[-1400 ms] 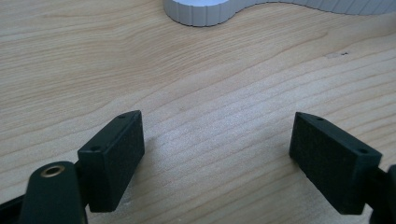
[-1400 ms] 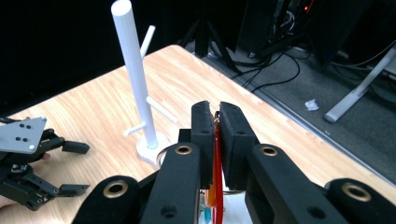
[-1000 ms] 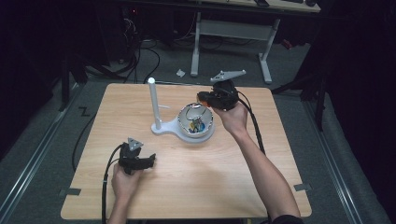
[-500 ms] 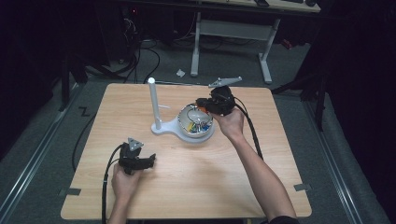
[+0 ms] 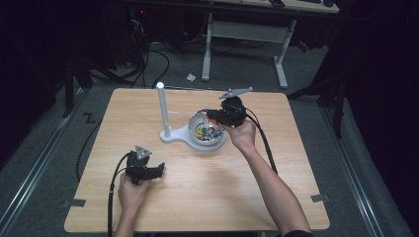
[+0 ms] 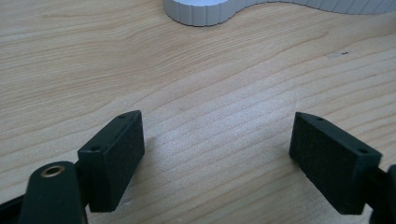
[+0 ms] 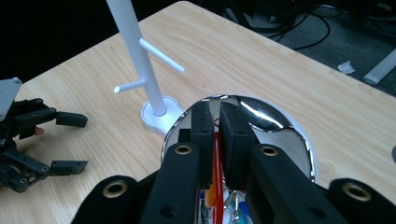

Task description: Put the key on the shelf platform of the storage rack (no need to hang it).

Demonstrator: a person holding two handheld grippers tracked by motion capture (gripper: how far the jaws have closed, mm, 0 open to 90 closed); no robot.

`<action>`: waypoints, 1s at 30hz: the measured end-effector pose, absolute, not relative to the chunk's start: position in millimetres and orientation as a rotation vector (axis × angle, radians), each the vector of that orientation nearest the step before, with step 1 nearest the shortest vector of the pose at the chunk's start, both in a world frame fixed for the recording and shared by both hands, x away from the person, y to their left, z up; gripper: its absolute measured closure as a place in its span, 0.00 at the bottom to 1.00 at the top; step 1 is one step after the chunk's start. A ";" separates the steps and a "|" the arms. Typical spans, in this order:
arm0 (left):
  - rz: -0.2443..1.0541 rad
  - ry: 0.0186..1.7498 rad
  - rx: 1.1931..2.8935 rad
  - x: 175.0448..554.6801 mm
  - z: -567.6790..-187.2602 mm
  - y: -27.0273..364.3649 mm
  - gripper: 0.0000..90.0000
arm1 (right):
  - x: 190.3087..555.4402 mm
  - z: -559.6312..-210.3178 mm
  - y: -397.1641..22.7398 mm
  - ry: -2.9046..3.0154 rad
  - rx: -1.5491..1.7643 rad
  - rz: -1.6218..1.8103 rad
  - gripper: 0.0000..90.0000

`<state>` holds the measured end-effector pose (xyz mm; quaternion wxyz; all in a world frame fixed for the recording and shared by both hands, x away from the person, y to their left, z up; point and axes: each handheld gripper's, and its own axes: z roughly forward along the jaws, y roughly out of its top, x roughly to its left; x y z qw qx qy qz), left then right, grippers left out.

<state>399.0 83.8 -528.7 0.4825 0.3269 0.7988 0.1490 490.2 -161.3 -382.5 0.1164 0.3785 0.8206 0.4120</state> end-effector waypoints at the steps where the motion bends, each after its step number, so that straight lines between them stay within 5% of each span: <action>1: 0.363 1.947 0.797 398.9 -528.7 83.8 0.20 | 490.9 -386.6 -160.9 2.406 1.116 1.200 0.95; 30: 0.355 1.959 0.782 398.9 -528.1 83.0 0.20 | 500.8 -430.1 -162.2 2.387 1.205 1.091 0.89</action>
